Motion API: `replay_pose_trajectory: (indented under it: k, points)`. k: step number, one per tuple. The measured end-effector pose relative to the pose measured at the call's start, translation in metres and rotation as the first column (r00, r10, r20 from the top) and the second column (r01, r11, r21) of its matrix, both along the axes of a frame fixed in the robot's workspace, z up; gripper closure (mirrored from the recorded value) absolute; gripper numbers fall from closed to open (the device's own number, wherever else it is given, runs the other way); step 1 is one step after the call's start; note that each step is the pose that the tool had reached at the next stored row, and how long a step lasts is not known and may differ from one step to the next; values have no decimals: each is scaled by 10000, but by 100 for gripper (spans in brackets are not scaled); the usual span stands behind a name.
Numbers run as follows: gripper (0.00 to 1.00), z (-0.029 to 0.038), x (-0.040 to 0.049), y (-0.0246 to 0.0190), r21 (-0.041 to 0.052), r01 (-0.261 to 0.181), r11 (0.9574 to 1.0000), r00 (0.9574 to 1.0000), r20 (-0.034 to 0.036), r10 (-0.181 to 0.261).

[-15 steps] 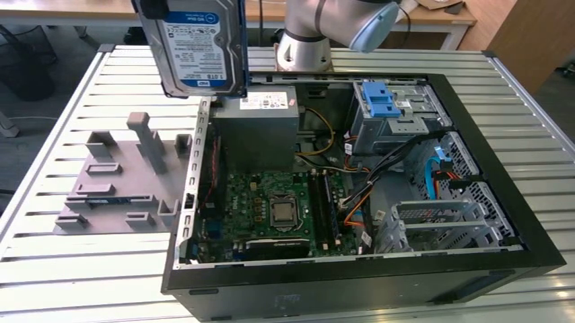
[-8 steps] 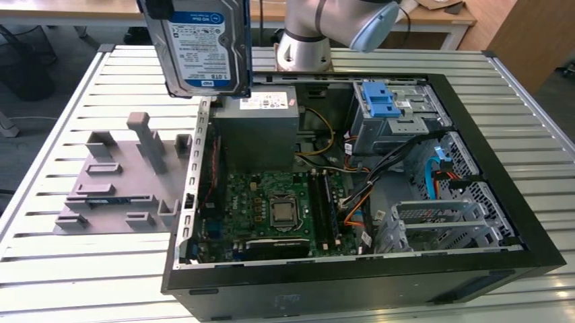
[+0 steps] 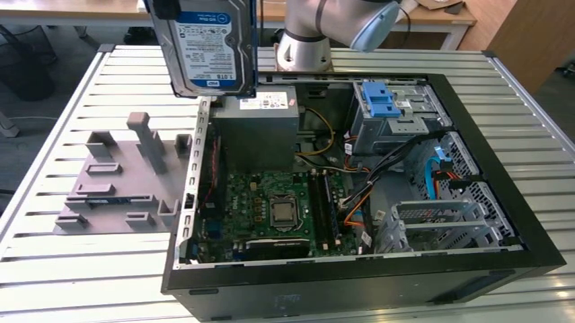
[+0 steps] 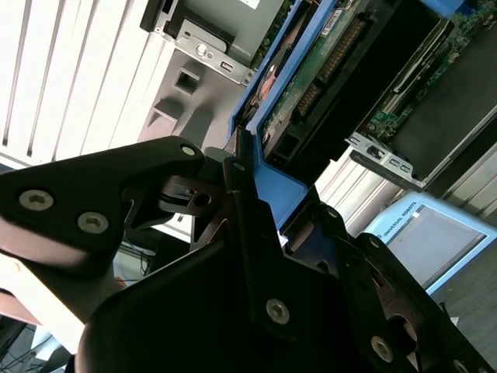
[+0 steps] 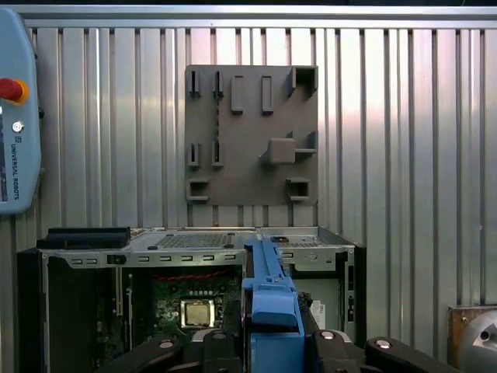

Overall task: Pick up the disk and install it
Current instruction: 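Pick up the disk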

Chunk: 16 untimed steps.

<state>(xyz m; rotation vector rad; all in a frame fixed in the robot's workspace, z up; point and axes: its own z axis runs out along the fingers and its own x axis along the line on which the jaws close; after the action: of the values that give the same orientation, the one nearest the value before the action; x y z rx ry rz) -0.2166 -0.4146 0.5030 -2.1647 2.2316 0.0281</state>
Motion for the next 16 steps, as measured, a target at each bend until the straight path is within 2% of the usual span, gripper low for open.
replay_pose_trajectory:
  k: [8, 16]
  points:
    - [64, 0, 132, -12, 0, 1, 10000, 10000, 0, -1]
    - [64, 0, 278, -62, 0, 0, 10000, 10000, 0, 0]
